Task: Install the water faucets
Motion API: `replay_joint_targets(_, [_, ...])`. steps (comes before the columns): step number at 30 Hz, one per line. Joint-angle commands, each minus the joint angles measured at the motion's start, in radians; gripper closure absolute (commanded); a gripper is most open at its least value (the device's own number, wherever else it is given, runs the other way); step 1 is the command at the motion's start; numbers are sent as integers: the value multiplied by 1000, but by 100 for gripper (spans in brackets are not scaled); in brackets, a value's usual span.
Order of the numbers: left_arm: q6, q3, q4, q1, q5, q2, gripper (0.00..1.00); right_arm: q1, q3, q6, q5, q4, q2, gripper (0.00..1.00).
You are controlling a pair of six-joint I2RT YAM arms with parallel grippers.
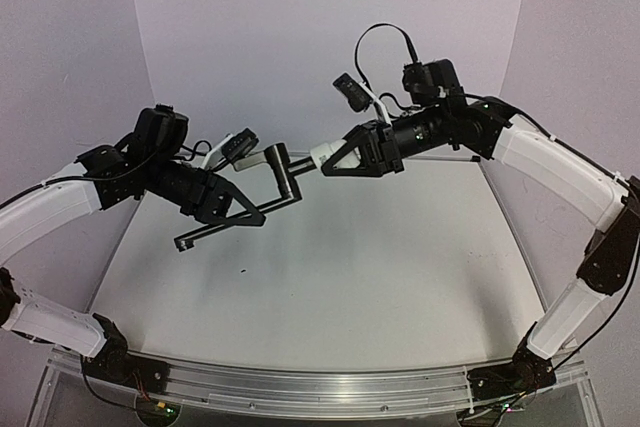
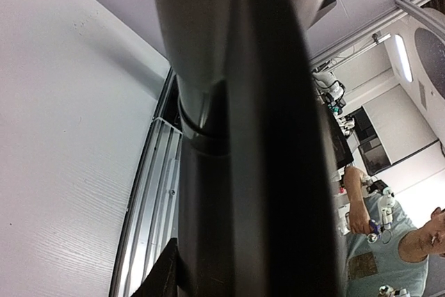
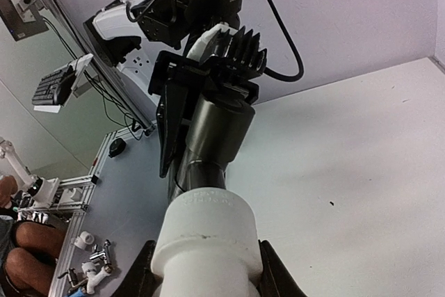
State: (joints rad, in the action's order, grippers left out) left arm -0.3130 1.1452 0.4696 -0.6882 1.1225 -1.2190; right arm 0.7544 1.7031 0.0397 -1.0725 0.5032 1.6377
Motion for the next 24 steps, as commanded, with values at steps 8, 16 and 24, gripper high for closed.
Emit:
replay_joint_targets(8, [120, 96, -93, -18, -48, 6, 100, 26, -63, -282, -104, -168, 27, 100])
replay_joint_targets(16, [189, 131, -5, -28, -144, 8, 100, 27, -143, -587, -131, -370, 22, 100])
replay_joint_targets(24, [242, 145, 51, -37, -210, -1, 100, 26, -245, -849, -202, -621, 22, 100])
